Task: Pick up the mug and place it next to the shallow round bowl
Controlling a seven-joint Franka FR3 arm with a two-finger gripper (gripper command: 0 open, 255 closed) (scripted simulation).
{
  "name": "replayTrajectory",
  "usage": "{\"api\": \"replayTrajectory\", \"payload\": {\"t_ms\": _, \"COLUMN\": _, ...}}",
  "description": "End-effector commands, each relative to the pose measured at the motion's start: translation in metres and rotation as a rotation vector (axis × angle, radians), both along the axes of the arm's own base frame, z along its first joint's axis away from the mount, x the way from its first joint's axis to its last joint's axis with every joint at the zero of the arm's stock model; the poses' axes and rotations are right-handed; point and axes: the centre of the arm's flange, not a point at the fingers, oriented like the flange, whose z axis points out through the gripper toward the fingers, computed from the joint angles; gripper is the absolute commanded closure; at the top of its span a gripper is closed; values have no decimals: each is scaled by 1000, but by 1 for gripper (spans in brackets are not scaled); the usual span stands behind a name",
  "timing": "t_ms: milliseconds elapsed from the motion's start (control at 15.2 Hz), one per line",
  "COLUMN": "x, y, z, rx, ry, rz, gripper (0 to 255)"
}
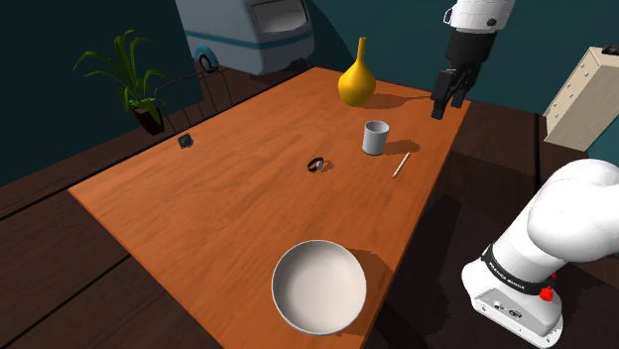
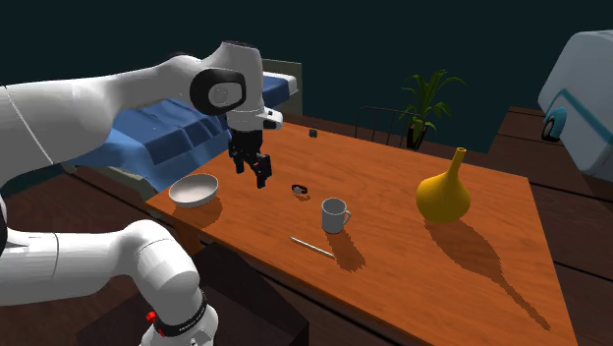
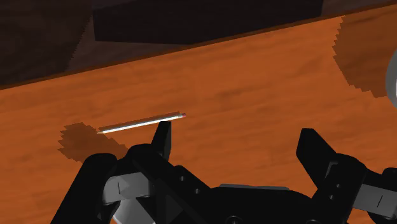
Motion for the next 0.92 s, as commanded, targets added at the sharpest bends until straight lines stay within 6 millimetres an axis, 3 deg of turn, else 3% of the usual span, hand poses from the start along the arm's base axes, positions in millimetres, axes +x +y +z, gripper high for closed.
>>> {"api": "replayTrajectory", "payload": {"t_ms": 0, "x": 0, "y": 0, "z": 0, "rx": 0, "ry": 0, "rz": 0, "gripper": 0}}
{"api": "replayTrajectory", "payload": {"t_ms": 858, "x": 133, "y": -35, "z": -99, "rx": -55, "ry": -1, "rz": 21, "gripper": 0}}
